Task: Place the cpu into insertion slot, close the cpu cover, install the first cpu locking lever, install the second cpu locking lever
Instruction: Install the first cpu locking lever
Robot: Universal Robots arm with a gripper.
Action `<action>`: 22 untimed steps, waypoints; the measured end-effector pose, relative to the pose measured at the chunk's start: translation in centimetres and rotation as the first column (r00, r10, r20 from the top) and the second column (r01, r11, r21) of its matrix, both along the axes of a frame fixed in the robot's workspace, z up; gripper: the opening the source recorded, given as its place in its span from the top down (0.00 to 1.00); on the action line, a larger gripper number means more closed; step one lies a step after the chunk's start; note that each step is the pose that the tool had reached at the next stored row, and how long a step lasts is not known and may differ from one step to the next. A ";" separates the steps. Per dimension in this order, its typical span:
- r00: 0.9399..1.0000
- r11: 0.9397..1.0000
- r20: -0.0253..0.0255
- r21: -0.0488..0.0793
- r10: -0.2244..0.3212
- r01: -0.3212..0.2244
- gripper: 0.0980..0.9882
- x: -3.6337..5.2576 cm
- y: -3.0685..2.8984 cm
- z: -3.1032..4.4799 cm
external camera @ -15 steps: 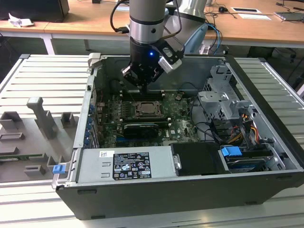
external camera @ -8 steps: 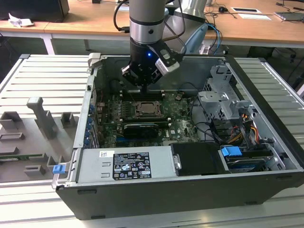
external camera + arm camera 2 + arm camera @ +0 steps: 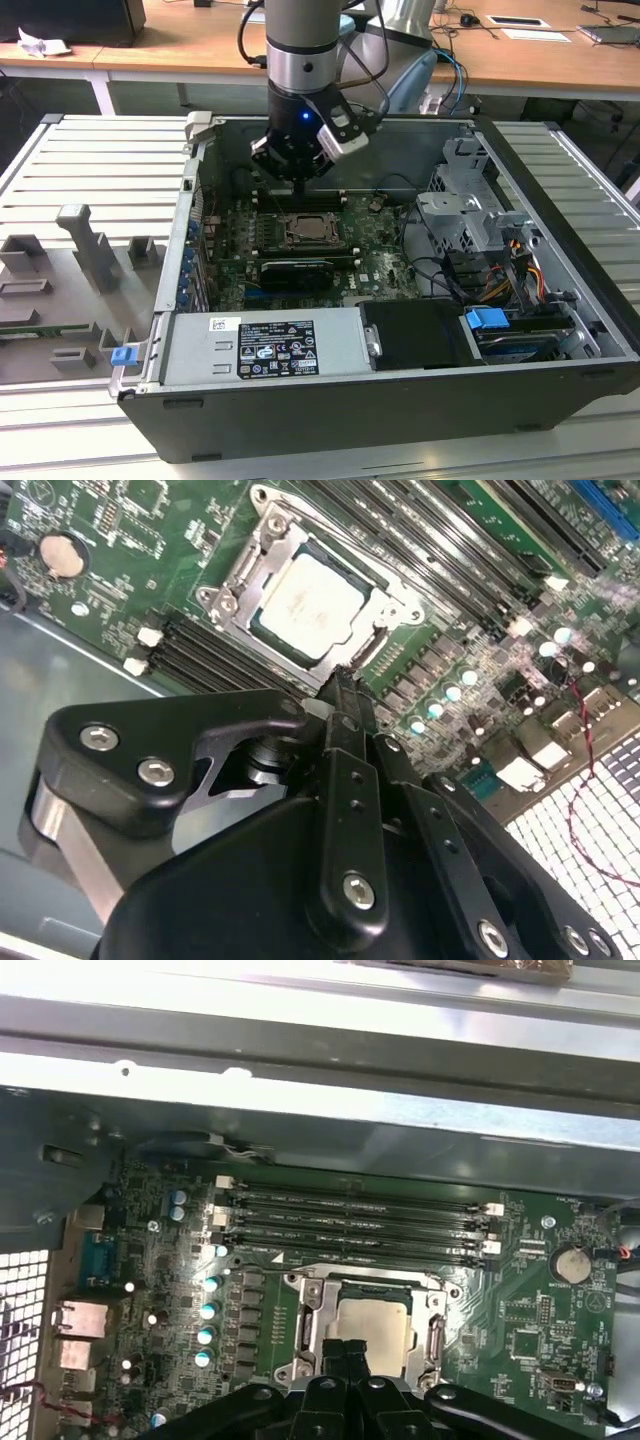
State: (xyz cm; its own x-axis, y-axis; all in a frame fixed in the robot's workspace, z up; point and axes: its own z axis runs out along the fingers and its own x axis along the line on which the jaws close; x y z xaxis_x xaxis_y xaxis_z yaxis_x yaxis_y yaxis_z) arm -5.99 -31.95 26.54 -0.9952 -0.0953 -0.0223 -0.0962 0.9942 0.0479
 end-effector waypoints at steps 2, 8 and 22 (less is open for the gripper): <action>1.000 1.000 0.000 0.000 -0.004 0.004 0.99 -0.30 0.00 -0.01; 0.997 0.997 0.000 0.000 -0.073 0.073 0.99 -0.61 0.00 -0.12; 0.997 0.997 0.001 0.000 -0.073 0.073 0.99 -3.31 0.01 -0.14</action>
State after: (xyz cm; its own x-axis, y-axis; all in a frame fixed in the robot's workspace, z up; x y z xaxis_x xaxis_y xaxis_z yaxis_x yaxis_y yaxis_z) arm -9.30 -31.94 26.40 -0.9995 -0.0224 -0.0229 -0.0234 0.9986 0.0481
